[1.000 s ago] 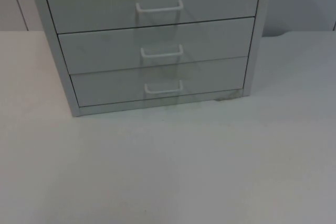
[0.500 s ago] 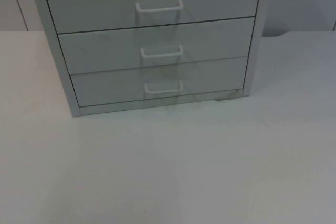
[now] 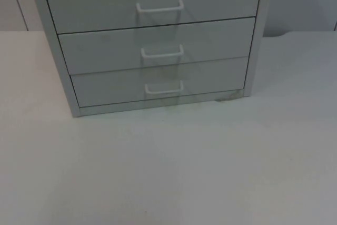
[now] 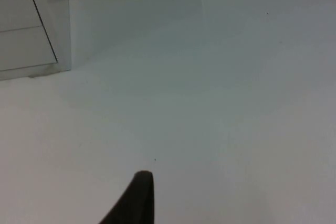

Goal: Open the drawer with the left hand, place the block into the drawer with the right hand, then close the drawer with the left hand.

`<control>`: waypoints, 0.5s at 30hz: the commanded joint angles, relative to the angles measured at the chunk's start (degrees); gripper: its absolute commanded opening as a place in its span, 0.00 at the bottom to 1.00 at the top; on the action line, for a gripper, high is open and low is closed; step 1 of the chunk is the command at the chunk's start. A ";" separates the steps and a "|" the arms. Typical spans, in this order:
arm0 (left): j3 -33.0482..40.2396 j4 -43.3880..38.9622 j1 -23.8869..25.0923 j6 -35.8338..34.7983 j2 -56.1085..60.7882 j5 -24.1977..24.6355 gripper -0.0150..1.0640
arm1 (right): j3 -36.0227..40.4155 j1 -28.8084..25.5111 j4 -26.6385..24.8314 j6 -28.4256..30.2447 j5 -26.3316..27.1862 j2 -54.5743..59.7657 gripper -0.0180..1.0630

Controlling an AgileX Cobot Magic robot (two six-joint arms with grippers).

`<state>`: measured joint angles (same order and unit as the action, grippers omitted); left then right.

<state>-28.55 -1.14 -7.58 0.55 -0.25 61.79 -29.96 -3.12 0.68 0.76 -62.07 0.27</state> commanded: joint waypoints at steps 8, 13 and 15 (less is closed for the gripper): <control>0.19 0.70 0.26 0.07 0.25 -0.07 0.99 | 0.39 1.32 0.27 -0.17 0.25 -0.27 0.99; 0.19 0.70 0.26 0.07 0.25 -0.07 0.99 | 0.39 5.18 0.16 -0.17 0.25 -0.27 0.99; 0.19 0.70 0.26 0.07 0.25 -0.07 0.99 | 0.39 5.72 0.27 -0.17 0.25 -0.27 0.99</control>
<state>-28.55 -1.14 -7.58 0.55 -0.25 61.79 -29.96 2.13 0.68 0.76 -62.07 0.27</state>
